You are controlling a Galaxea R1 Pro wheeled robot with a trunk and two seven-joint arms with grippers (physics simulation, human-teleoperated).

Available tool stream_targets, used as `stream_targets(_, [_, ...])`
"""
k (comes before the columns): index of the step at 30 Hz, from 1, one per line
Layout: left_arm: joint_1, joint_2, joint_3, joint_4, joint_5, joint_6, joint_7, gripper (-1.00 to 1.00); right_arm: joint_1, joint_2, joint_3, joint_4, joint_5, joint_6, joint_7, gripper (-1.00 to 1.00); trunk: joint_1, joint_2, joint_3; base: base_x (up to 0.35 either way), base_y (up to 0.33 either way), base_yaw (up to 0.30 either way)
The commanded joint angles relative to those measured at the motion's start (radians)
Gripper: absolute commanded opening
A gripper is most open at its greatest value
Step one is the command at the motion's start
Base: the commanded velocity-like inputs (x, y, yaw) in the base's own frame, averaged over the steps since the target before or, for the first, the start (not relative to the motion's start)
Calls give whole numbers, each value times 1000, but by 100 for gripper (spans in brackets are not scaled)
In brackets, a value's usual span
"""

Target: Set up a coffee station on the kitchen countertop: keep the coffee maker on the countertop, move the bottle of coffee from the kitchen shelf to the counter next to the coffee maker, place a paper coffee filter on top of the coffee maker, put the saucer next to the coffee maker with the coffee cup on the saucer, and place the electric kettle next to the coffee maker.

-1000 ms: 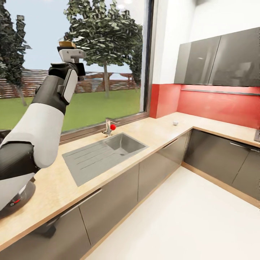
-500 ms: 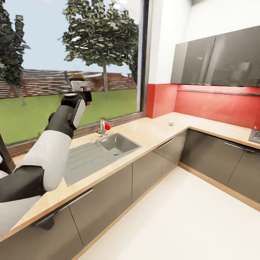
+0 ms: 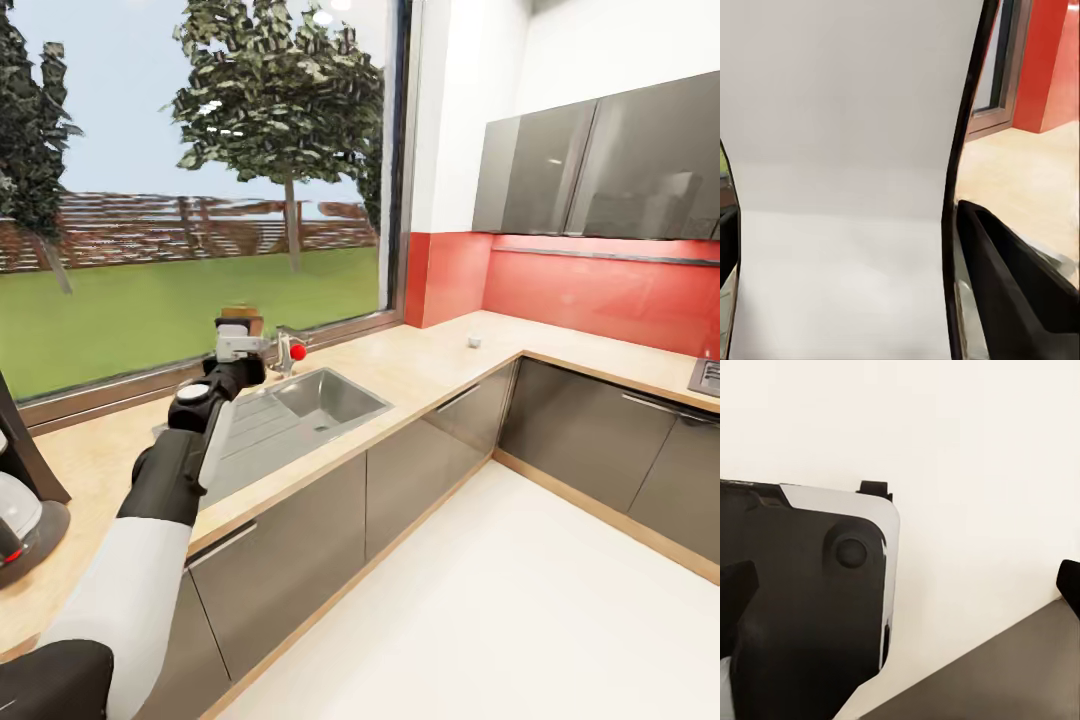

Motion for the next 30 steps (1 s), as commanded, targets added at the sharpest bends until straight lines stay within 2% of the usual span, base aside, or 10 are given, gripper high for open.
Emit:
stream_targets(1, [30, 3, 0, -23, -7, 5, -9, -100, 0, 1, -9, -4, 10, 6, 5, 100, 1, -2, -2, 0, 0, 0])
stream_targets(8, [192, 44, -1, -101, -3, -6, -29, -100, -1, 2, -10, -35, 10, 6, 5, 100, 1, -2, -2, 0, 0, 25])
stream_targets(11, [244, 54, -1, -108, 0, -72, -35, -100, 0, 2, -11, -37, 6, 6, 4, 100, 1, -2, -3, 0, 0, 201])
stream_targets(14, [292, 57, -1, -110, 0, -140, -54, -100, 0, 3, -15, -38, -19, 5, 4, 100, 1, -2, -4, 0, 0, 250])
stream_targets(18, [326, 59, 1, -111, -1, -178, -63, -100, -1, 4, -18, -37, -46, -11, 4, 100, 1, -2, -5, 0, 0, 263])
stream_targets(22, [349, 59, 2, -112, -1, -206, -63, -100, 0, 4, -19, -36, -51, -46, 3, 100, 1, -2, -7, 0, 0, 266])
stream_targets(26, [390, 58, 1, -137, 0, -293, -61, -100, 0, 4, -18, -36, -51, -54, 3, 100, 1, -2, -8, 0, 0, 254])
stream_targets(30, [464, 55, 1, -160, 0, -355, -53, -100, -1, 3, -18, -35, -51, -56, 3, 100, 1, -2, -9, 0, 0, 89])
